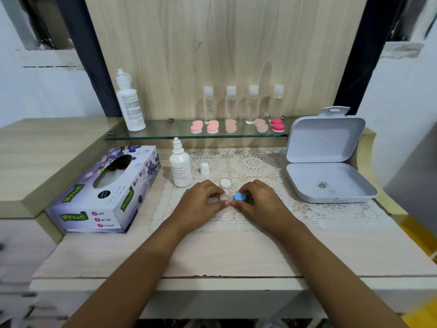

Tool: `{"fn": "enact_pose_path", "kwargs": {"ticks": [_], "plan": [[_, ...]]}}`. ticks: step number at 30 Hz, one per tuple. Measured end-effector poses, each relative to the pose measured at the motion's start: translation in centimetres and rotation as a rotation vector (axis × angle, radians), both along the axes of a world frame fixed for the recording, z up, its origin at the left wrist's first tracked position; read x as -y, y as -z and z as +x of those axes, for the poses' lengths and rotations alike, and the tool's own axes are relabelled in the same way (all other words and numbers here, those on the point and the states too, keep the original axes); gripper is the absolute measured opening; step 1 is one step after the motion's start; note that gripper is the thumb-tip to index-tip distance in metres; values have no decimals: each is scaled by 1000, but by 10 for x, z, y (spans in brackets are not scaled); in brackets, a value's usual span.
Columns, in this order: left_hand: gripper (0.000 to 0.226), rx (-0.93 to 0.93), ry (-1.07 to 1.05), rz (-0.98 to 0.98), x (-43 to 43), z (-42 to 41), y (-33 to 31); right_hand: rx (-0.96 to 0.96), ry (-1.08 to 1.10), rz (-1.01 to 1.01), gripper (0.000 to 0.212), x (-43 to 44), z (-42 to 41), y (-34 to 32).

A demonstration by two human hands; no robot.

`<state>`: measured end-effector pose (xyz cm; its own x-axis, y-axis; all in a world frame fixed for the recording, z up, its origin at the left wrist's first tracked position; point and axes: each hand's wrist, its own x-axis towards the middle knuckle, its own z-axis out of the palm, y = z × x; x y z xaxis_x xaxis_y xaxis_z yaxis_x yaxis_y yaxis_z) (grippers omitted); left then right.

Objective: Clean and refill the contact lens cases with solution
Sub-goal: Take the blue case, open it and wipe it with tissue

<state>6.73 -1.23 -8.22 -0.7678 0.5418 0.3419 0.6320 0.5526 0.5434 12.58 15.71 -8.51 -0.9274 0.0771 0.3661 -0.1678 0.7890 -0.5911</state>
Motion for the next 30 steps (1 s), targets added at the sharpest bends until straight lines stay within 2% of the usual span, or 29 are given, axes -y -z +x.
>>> {"fn": "enact_pose_path", "kwargs": {"ticks": [6, 13, 21, 24, 30], "plan": [[19, 35, 2, 58, -1, 2, -1, -46, -45, -20, 20, -1, 2, -3], [20, 47, -13, 65, -2, 3, -2, -57, -106, 26, 15, -5, 3, -3], [21, 43, -23, 84, -2, 4, -2, -30, -87, 31, 35, -1, 4, -1], [21, 42, -22, 78, -2, 3, -1, -30, -59, -20, 35, -2, 3, -1], [21, 42, -26, 87, -3, 2, -1, -19, -97, 6, 31, -3, 5, -1]]}}
